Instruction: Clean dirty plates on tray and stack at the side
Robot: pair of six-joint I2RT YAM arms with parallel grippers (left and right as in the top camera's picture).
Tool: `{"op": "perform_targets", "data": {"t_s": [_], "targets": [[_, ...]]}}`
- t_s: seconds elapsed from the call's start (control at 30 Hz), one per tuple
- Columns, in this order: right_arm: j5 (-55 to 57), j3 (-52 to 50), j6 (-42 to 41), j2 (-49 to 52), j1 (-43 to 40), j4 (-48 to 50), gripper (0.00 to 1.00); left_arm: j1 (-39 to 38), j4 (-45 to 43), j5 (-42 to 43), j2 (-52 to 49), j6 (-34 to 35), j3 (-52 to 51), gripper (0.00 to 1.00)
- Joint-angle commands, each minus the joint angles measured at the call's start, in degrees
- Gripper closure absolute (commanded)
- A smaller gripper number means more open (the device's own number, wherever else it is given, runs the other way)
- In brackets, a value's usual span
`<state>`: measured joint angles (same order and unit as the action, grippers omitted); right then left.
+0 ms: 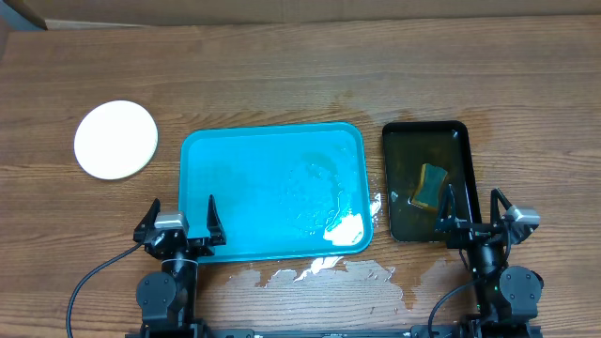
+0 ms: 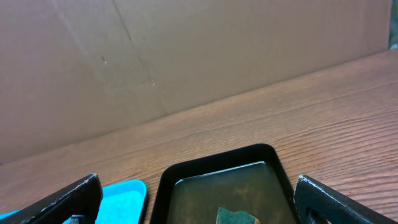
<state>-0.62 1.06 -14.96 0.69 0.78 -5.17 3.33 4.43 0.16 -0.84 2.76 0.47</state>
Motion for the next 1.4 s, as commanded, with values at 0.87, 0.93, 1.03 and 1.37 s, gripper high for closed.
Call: {"op": "perform_targets", "data": {"t_s": [0.87,0.93,1.03,1.37], "targets": [[-2.91,-0.59,10.38,-0.52,-0.15,0.57,0.0,-0.37,0.04,-0.2,0.63,-1.09,-0.17,0.0],[-4.7,-0.59,16.13,-0.52,-0.15,0.76,0.0,-0.37,0.04,-0.2,0.63,-1.09,-0.17,0.0],[-5.09,-0.59,21.7,-0.52,-0.17,0.76,0.0,-0.37,0.02,-0.2,0.63,-1.09,-0.17,0.0],[-5.01,-0.59,24.44,-0.52,-0.15,0.81,0.0,-0.37,0.02,-0.2,0.63,-1.09,-0.17,0.0]]}}
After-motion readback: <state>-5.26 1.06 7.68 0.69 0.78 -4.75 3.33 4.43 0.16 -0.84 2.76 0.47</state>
